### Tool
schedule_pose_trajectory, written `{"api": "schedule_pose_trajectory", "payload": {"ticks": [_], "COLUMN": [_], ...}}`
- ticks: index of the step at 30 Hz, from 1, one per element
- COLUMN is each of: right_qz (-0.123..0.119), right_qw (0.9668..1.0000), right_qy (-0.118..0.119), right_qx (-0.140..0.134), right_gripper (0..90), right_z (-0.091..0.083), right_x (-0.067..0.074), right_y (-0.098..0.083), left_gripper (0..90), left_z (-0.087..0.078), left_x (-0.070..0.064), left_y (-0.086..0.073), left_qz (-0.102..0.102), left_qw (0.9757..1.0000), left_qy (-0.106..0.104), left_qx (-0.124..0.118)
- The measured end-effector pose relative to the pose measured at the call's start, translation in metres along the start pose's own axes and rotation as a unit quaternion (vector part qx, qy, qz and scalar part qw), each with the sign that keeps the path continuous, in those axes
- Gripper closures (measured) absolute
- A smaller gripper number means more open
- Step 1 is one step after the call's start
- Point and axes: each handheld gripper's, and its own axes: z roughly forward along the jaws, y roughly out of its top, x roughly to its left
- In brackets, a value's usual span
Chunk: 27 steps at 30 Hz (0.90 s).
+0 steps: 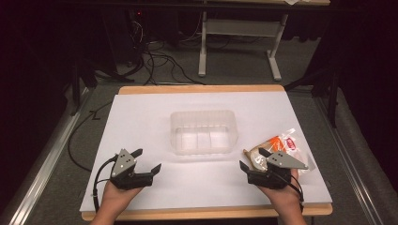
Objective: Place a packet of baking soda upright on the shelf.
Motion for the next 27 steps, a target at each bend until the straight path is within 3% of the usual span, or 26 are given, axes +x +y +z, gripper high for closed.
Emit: {"api": "schedule_pose_trajectory", "payload": {"ticks": [12,15,22,27], "right_qz": [0.028,0.029,0.055,0.052], "right_qw": [0.9993,0.9982,0.9957,0.9929], "right_qy": [-0.024,-0.052,-0.073,-0.105], "right_qx": [-0.008,-0.002,0.018,0.024], "right_gripper": [14.3,13.3,11.1,11.0], "right_z": [-0.02,-0.025,-0.029,-0.035], "right_x": [-0.029,-0.042,-0.064,-0.076], "right_y": [-0.002,-0.004,-0.014,-0.018], "left_gripper": [14.0,14.0,15.5,15.6], "left_z": [-0.002,-0.001,0.002,0.006], "left_x": [0.002,0.002,0.003,0.003], "left_y": [0.0,0.0,0.0,0.0], "left_qz": [-0.001,0.002,0.004,0.004], "left_qw": [1.0,1.0,1.0,1.0], "left_qy": [-0.003,-0.003,-0.006,-0.008], "left_qx": [-0.005,-0.005,0.002,0.003]}}
